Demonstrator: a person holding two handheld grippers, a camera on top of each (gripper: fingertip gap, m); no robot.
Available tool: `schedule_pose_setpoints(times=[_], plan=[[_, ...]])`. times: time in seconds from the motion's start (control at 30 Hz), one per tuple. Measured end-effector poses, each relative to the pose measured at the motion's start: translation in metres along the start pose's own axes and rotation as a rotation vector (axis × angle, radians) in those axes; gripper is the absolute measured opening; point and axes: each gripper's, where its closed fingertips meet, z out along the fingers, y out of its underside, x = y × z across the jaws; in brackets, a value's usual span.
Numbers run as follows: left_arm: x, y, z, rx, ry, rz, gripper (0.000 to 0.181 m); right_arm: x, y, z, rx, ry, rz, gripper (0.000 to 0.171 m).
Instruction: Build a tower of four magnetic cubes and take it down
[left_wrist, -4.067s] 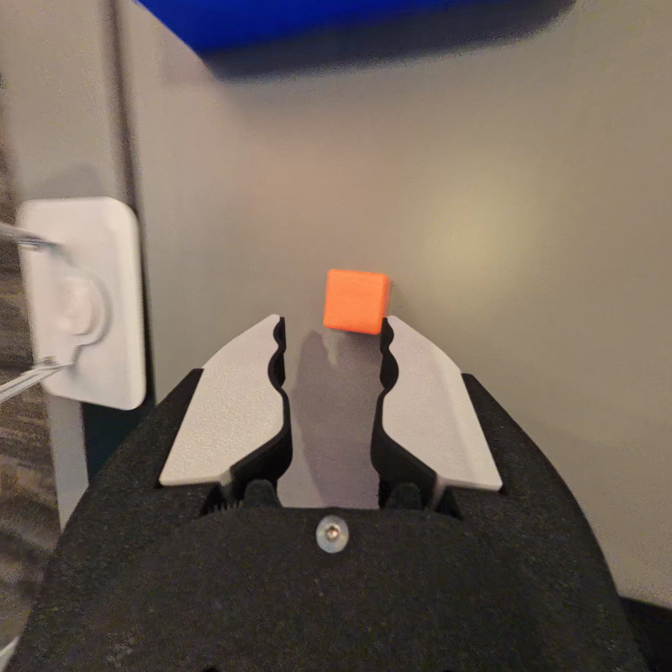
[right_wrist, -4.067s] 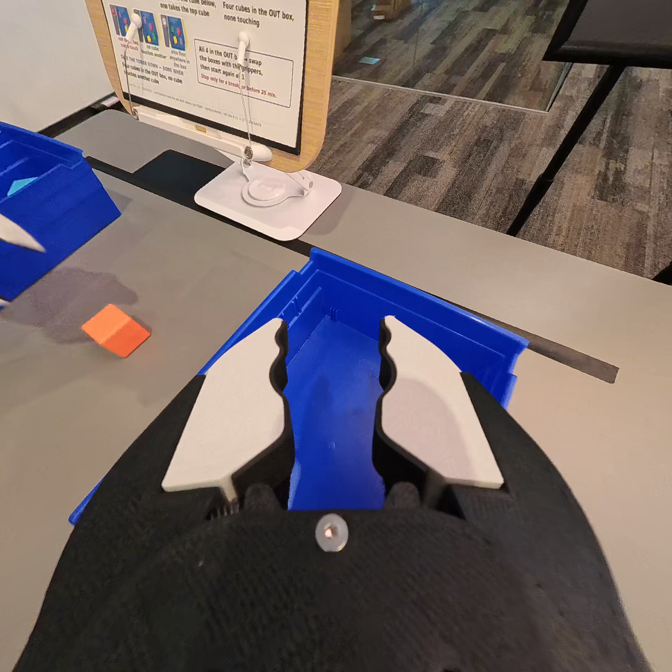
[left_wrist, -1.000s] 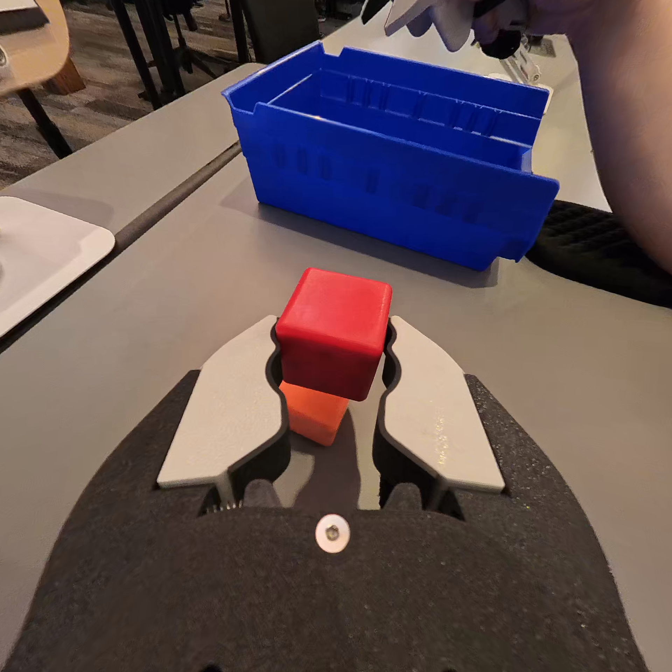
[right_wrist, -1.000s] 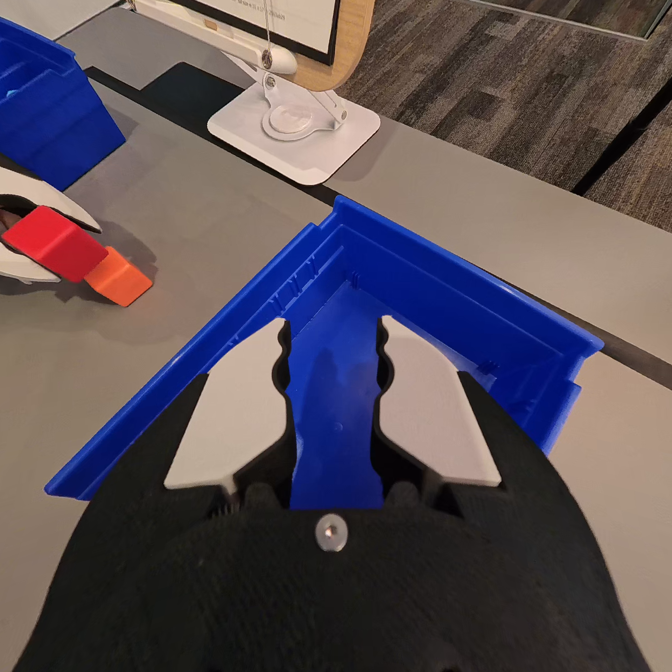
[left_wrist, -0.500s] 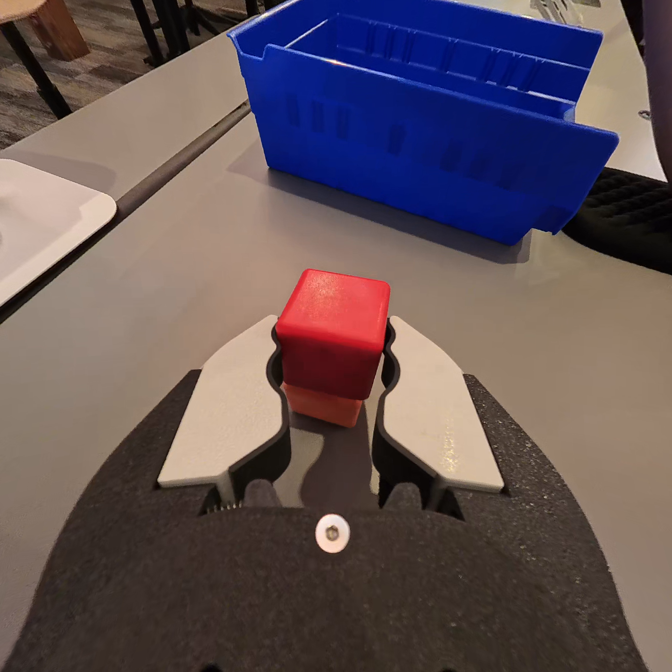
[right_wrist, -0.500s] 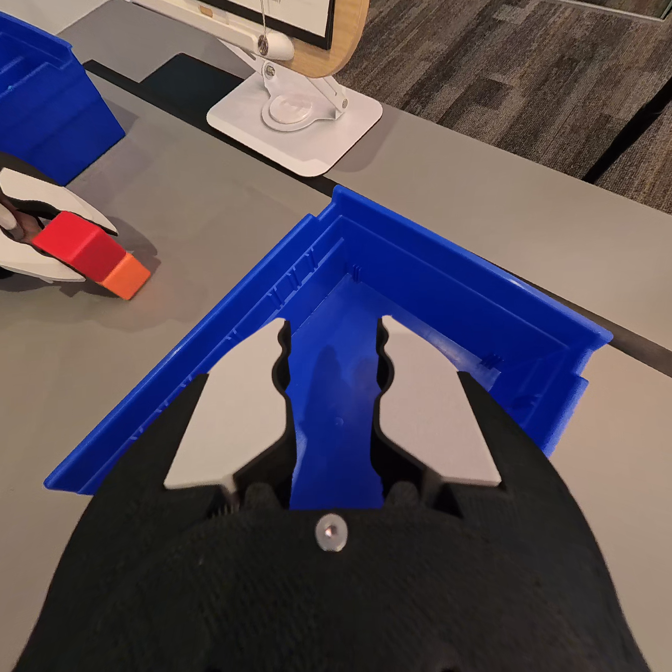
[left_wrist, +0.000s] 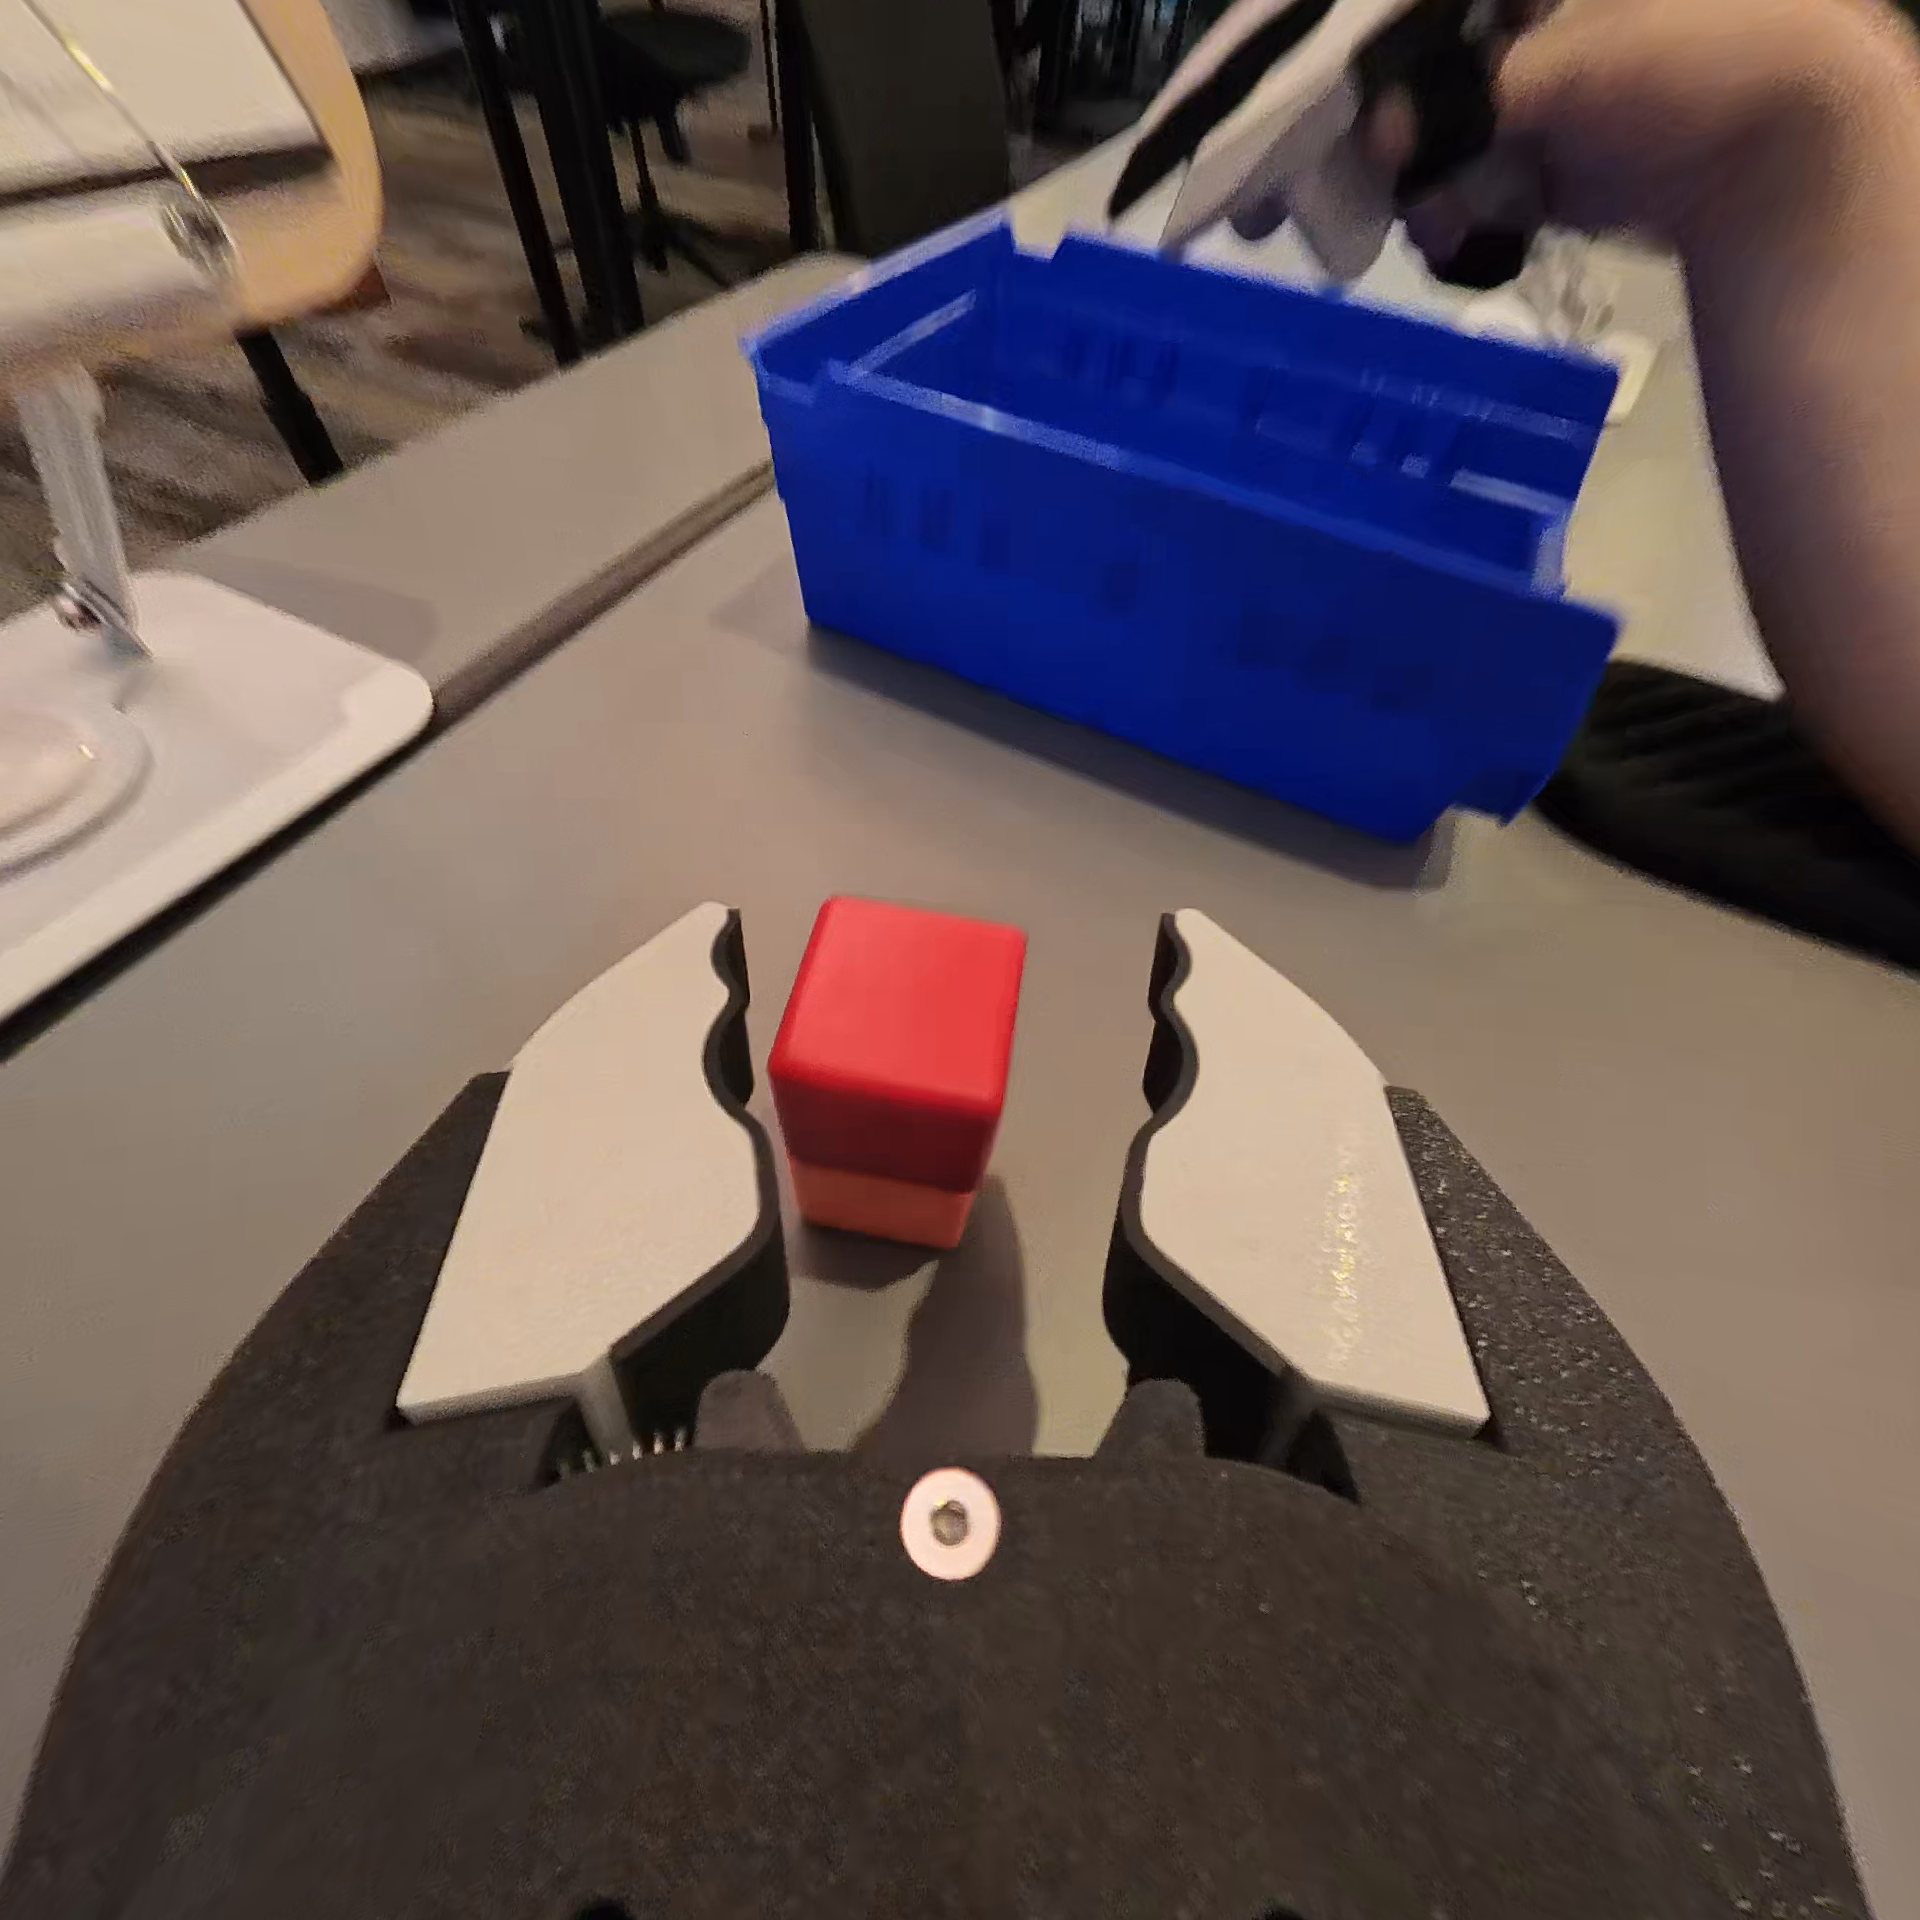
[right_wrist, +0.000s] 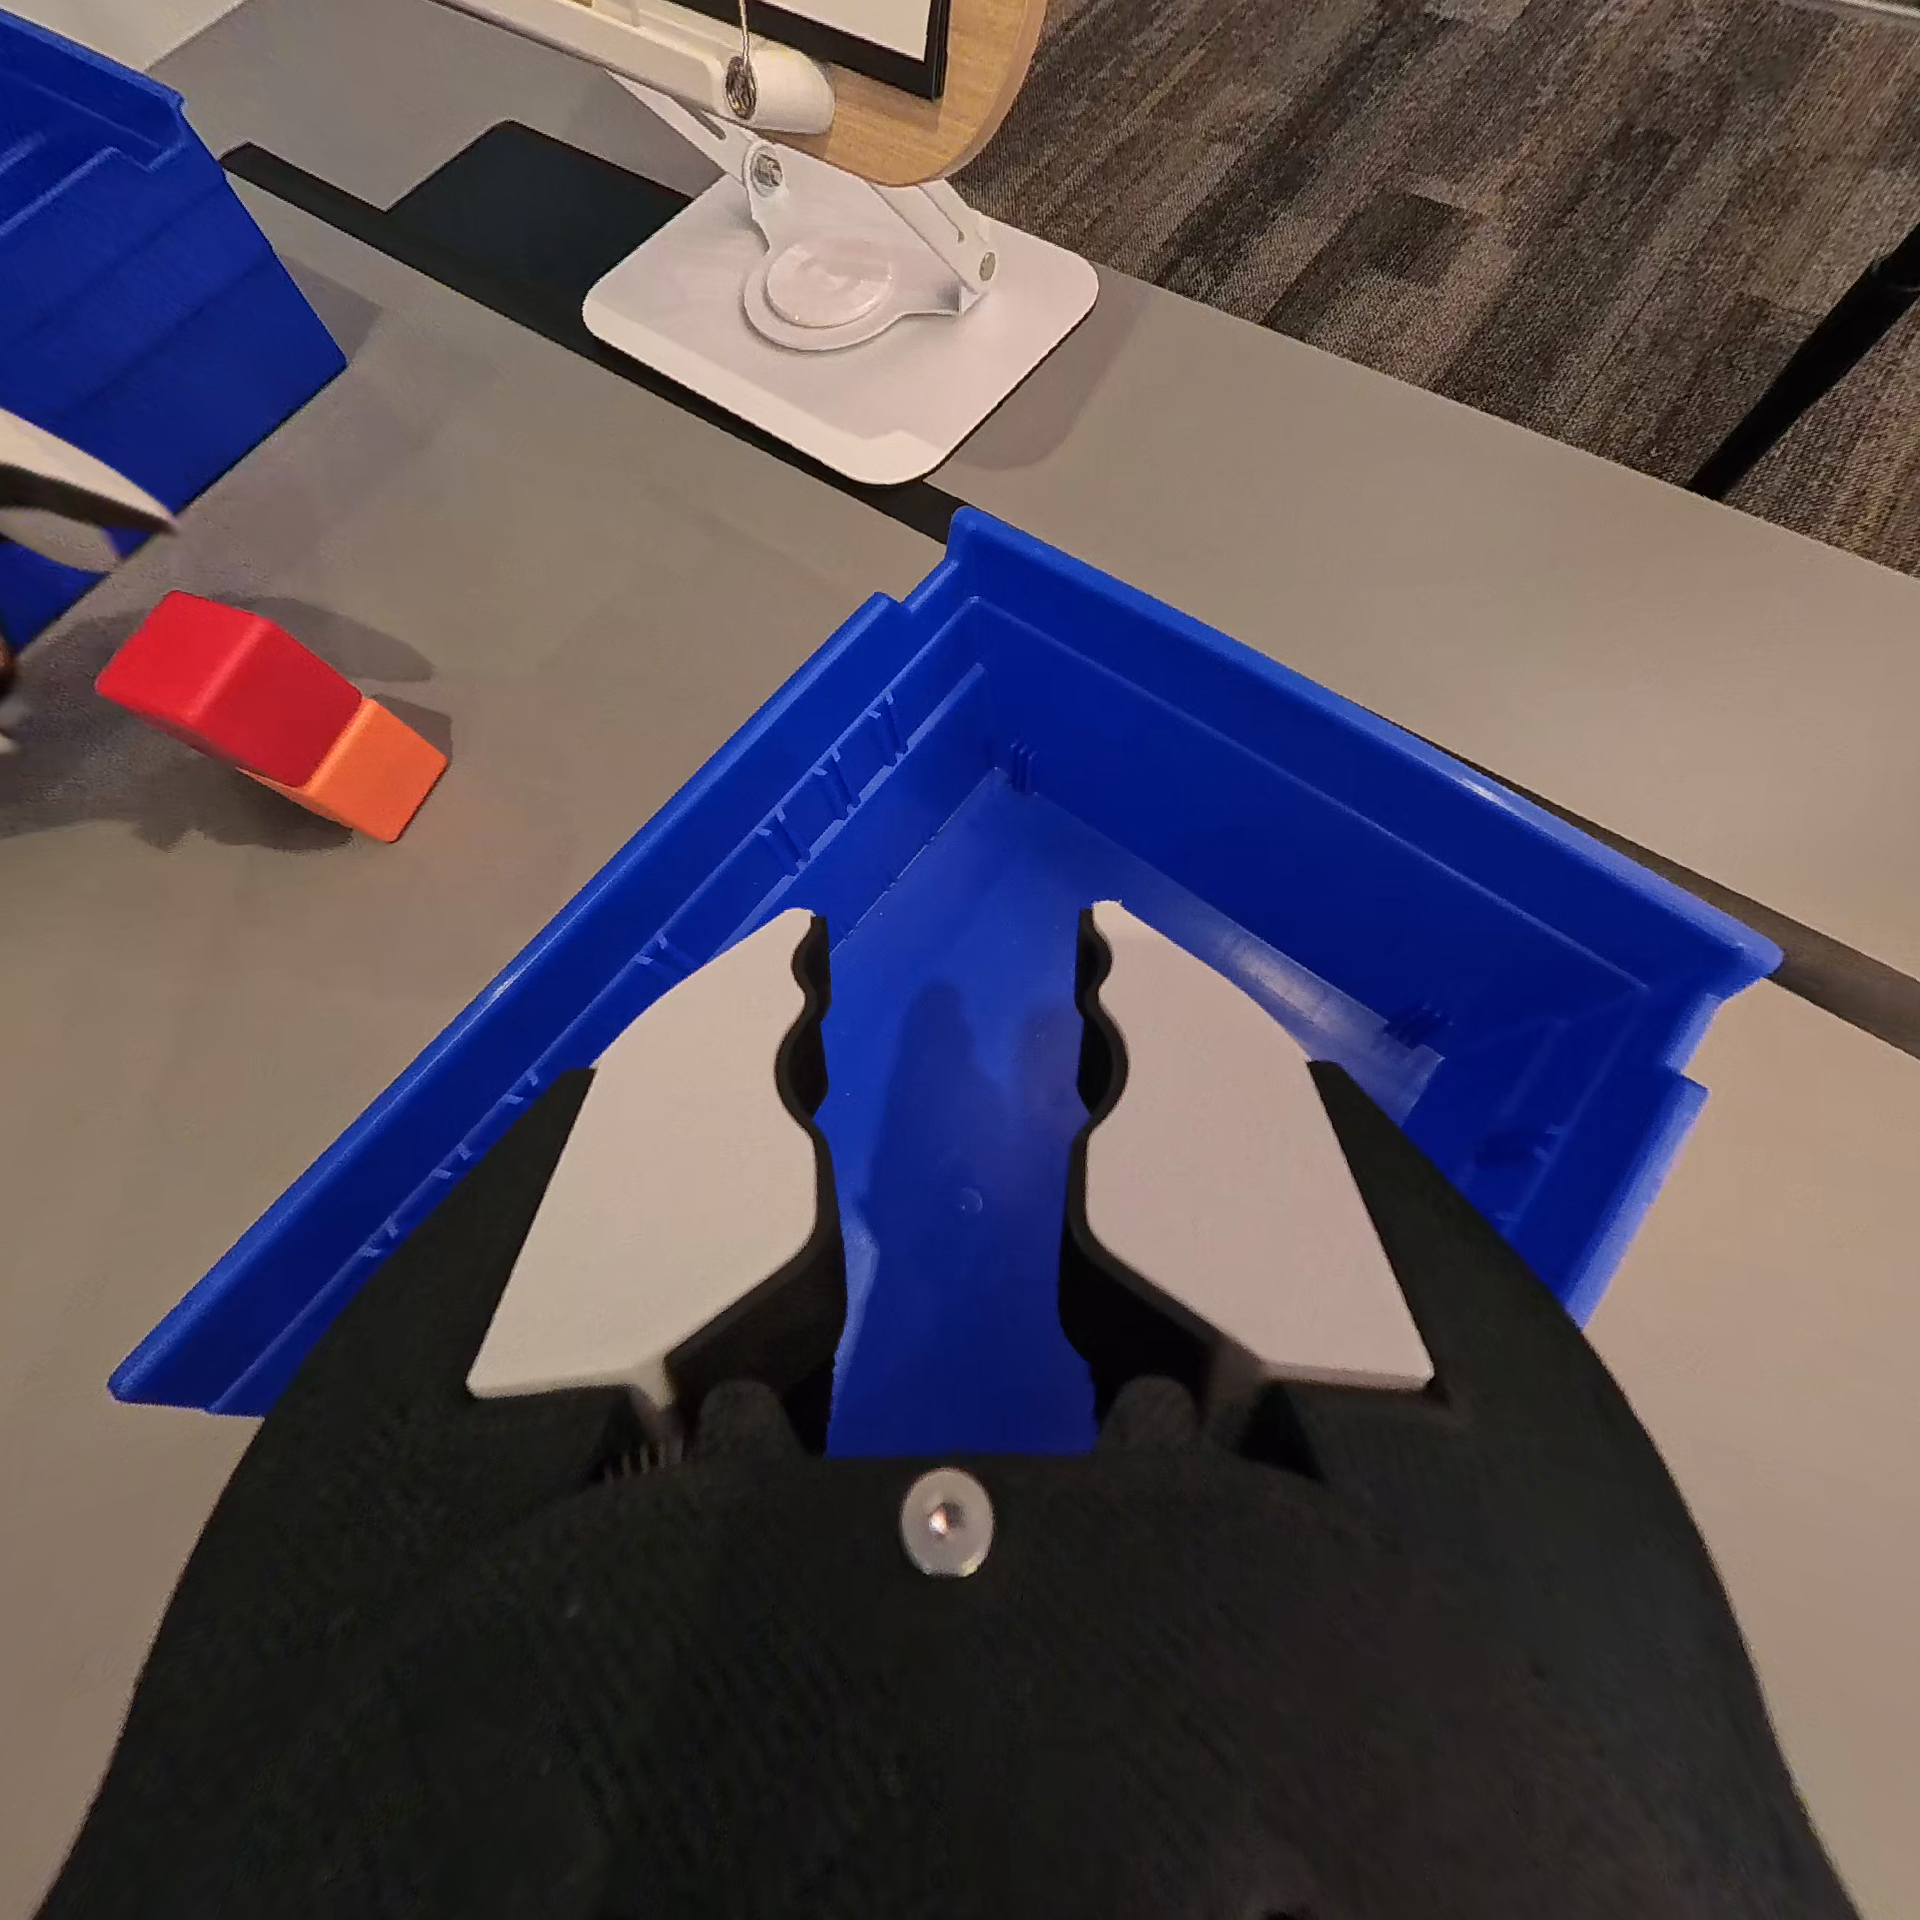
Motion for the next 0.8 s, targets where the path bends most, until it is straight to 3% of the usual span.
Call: schedule_pose_setpoints(times=[0.13, 0.23, 0.3, 0.4, 0.53, 0.67, 0.8], plan=[[0.011, -0.072, -0.051, 0.237, -0.097, 0.072, 0.07, 0.0, -0.001, -0.001, 0.007, 0.001, -0.002, 0.047], [-0.017, -0.118, -0.121, 0.342, -0.367, 0.136, 0.063, 0.0, -0.001, -0.002, 0.008, 0.001, 0.003, 0.047], [-0.053, -0.124, -0.167, 0.26, -0.602, 0.193, 0.058, 0.0, 0.0, -0.003, 0.002, 0.002, -0.002, 0.047], [-0.109, -0.095, -0.212, -0.077, -0.799, 0.182, 0.059, -0.001, -0.001, -0.003, 0.0, 0.004, -0.006, 0.047], [-0.162, -0.016, -0.229, -0.404, -0.806, -0.278, 0.071, 0.0, 0.002, -0.001, -0.02, 0.015, -0.009, 0.047], [-0.184, 0.04, -0.21, -0.506, -0.685, -0.678, 0.078, 0.001, 0.008, 0.005, -0.052, 0.02, -0.008, 0.048], [-0.212, 0.077, -0.208, -0.613, -0.802, -0.755, 0.081, 0.001, 0.014, 0.011, -0.09, 0.022, -0.012, 0.048]])
